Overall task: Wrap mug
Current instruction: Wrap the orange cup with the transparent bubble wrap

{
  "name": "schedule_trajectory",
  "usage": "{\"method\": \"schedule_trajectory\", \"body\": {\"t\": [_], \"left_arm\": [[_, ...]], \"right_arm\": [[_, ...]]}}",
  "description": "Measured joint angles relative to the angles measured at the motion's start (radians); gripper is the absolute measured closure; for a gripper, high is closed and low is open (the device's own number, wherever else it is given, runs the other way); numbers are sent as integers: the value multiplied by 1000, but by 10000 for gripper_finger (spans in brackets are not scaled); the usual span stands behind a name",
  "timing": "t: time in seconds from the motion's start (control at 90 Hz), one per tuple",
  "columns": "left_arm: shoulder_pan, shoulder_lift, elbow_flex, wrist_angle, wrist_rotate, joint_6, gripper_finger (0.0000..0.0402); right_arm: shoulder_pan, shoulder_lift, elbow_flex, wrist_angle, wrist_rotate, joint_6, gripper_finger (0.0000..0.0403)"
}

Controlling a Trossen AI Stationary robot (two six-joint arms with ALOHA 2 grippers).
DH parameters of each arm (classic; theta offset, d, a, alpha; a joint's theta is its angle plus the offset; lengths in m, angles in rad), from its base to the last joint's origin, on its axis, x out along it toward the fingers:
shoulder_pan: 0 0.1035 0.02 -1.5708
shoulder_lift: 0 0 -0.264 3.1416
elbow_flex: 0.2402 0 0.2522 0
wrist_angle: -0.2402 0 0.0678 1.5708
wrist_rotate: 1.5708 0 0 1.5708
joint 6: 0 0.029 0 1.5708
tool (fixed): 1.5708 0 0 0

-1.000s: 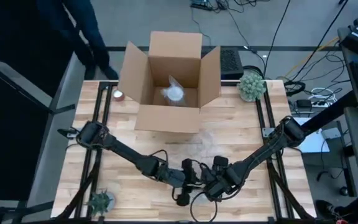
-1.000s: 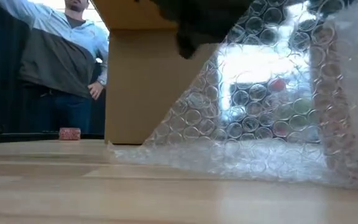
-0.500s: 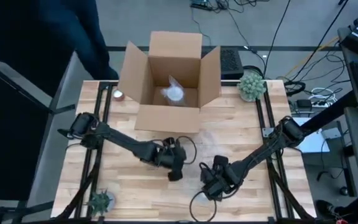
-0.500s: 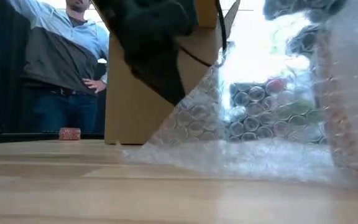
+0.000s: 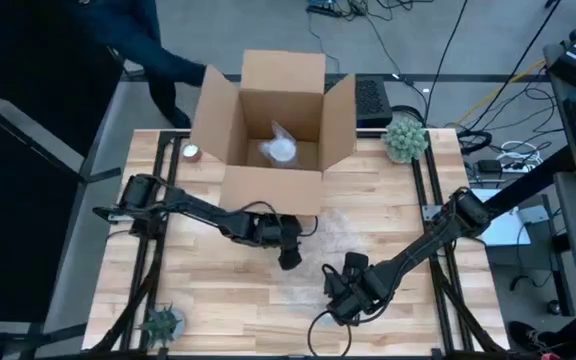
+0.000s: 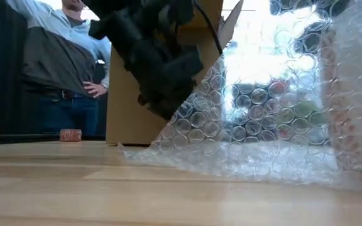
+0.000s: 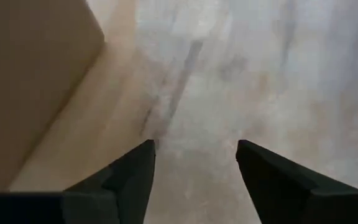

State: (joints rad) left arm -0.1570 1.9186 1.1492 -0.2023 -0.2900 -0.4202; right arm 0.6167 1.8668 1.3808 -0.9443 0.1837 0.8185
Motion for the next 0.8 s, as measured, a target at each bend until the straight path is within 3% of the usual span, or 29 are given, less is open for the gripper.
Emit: {"method": "schedule_trajectory", "body": {"t": [0.2, 0.4, 0.6, 0.8], "left_arm": [[-1, 109, 5, 95, -7, -1, 197], [-3, 129, 6, 104, -15, -16, 276], [-34, 66, -2, 91, 6, -8, 387], [-92, -43, 1, 148, 11, 3, 394]], "right_arm": [[1, 0, 0, 1, 0, 4, 184], [0, -1, 1, 5, 0, -9, 184], [0, -2, 1, 6, 0, -47, 184], [0, -2, 1, 52, 0, -105, 184]]}}
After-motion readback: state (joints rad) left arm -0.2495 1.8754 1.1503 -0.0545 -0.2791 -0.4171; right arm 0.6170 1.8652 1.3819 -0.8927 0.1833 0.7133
